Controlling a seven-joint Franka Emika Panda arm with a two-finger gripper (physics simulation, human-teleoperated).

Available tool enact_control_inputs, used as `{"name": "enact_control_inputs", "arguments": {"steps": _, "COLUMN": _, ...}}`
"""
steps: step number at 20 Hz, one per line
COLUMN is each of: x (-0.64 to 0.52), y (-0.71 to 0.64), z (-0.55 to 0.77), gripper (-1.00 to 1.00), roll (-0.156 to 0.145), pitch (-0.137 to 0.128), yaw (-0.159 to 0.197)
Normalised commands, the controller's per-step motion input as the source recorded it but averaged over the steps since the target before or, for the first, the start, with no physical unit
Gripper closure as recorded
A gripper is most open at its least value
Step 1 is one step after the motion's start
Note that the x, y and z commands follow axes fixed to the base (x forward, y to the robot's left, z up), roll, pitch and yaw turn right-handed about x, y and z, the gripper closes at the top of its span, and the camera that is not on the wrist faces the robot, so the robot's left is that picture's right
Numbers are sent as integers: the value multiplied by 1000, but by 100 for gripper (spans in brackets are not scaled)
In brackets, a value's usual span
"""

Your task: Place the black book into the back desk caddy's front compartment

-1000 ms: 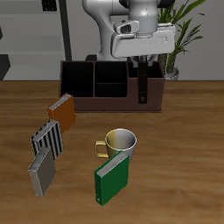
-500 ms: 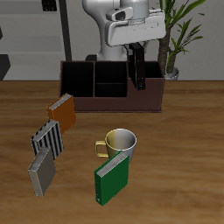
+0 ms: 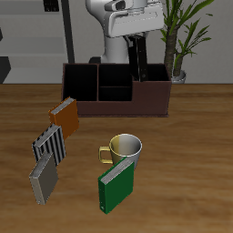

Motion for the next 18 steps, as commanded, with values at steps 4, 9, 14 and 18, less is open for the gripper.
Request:
{"name": "enact_control_inputs", "arguments": {"steps": 4, "x": -189, "y": -207, "z": 148, "gripper": 100, "roll": -16, "pitch": -33, "yaw": 101}}
{"name": "enact_control_inputs", "arguments": {"steps": 9, "x": -109, "y": -193, "z": 44, "gripper": 100, "roll": -35, "pitch": -11, "yaw": 78}}
{"name": "enact_control_inputs", "arguments": {"steps": 14, "x": -262, "y": -153, "z": -25, "gripper": 100, "roll": -14, "pitch": 8, "yaw": 122}}
{"name": "enact_control_inputs", "arguments": {"steps": 18, "x": -293, "y": -150, "z": 22, "gripper": 100, "roll": -4, "pitch": -11, "yaw": 119}}
